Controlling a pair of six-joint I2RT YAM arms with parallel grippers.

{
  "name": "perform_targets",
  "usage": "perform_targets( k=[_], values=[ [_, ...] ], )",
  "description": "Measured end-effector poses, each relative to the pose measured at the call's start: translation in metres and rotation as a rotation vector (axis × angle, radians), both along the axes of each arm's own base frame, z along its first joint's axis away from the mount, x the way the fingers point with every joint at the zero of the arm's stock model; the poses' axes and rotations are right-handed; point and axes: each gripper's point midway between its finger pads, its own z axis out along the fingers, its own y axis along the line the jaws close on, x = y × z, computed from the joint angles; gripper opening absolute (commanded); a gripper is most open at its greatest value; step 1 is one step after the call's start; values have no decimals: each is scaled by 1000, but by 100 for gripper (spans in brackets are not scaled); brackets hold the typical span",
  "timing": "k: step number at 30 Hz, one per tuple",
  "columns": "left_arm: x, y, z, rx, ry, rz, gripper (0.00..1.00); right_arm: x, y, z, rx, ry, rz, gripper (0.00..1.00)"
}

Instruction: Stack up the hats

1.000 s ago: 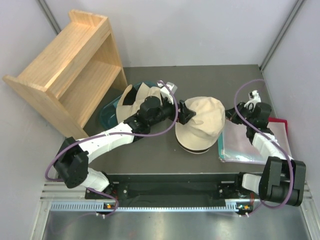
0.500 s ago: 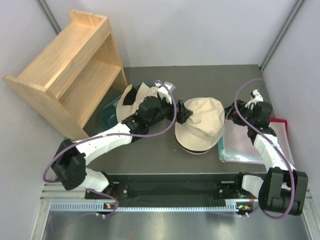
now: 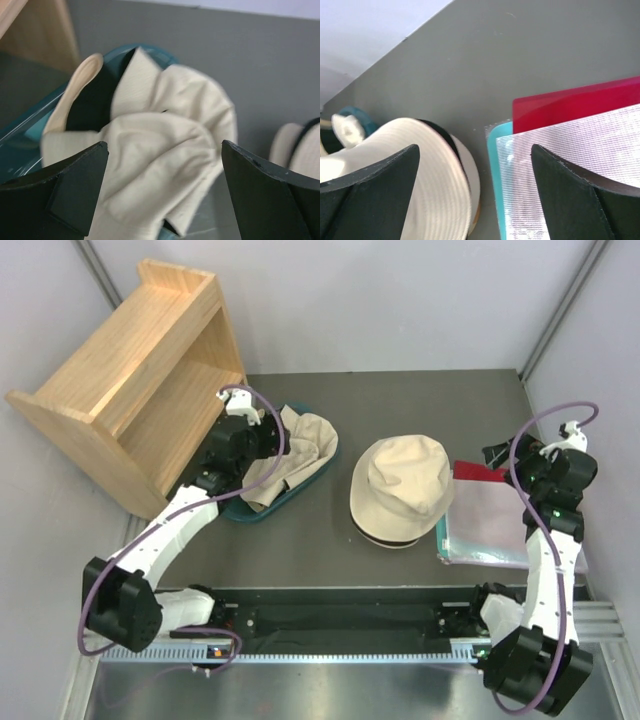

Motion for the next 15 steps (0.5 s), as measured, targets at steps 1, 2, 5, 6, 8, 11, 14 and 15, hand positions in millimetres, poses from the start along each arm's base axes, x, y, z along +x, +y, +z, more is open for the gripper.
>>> perform_targets(
  k=[1, 2, 5, 6, 8, 11, 14, 15],
  values=[
    [1, 8, -12, 17, 26, 20, 99, -2, 3, 4, 3, -11, 7, 92],
    [1, 14, -21, 30, 47, 34, 98, -4, 5, 7, 2, -22, 13, 92],
    [5, 22, -50, 57, 121, 43, 96, -8, 9, 14, -3, -45, 27, 92],
    [4, 20, -58, 58, 143, 23, 96, -9, 10, 16, -5, -51, 31, 92],
    [1, 10, -69, 49, 173, -26, 96, -10, 11, 18, -5, -56, 35, 92],
    [-5, -8, -82, 14, 199, -121, 96, -10, 14, 18, 1, -59, 49, 92],
    [-7, -25, -92, -11, 218, -198, 95, -10, 16, 19, 7, -62, 64, 92],
    [-6, -30, -96, -17, 222, -218, 95, -10, 17, 19, 9, -62, 68, 92]
  ],
)
